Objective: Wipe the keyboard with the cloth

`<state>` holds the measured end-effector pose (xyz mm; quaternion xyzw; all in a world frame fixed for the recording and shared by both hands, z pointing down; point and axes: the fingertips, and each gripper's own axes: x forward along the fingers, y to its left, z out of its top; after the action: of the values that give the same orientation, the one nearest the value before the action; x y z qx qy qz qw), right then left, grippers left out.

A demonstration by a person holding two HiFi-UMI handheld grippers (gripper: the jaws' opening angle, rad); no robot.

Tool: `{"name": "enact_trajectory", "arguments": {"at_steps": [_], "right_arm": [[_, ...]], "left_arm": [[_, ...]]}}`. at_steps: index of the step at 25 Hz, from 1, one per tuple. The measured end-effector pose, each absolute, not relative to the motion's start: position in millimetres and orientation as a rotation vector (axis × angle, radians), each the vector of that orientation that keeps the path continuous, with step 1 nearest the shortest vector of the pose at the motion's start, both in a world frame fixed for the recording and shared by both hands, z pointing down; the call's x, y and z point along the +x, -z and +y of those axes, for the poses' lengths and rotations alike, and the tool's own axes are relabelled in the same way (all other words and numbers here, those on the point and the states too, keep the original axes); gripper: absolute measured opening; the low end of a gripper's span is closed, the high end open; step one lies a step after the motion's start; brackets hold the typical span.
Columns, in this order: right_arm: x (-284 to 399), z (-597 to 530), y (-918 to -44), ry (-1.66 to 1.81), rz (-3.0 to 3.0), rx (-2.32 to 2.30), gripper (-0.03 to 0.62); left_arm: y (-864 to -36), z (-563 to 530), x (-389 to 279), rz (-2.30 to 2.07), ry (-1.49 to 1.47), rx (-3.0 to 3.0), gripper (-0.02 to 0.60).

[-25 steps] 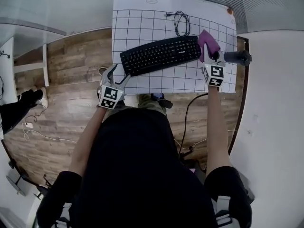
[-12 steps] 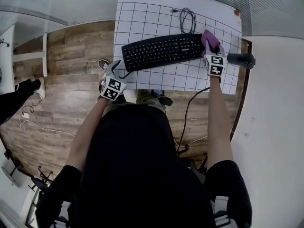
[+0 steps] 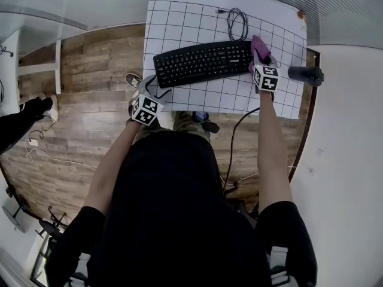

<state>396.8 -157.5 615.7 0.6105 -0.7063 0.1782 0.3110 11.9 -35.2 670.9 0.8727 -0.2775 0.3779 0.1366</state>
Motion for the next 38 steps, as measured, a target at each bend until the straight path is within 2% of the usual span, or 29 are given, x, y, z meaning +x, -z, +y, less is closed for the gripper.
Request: {"name": "enact_trajectory", "arguments": {"at_steps": [12,38], "right_arm": [[370.9,-156.9,-637.3,-0.607,-1.900,1.583,0.066],[341.6,-154.6,-640.1,-0.609,-1.909,1.579,0.064]], "left_arm": [[-672.1,-37.8,12.4,-0.880,-1.057,2.523,0.324],[-674.1,-37.4,12.0,-0.912,-1.068,2.535,0.324]]}}
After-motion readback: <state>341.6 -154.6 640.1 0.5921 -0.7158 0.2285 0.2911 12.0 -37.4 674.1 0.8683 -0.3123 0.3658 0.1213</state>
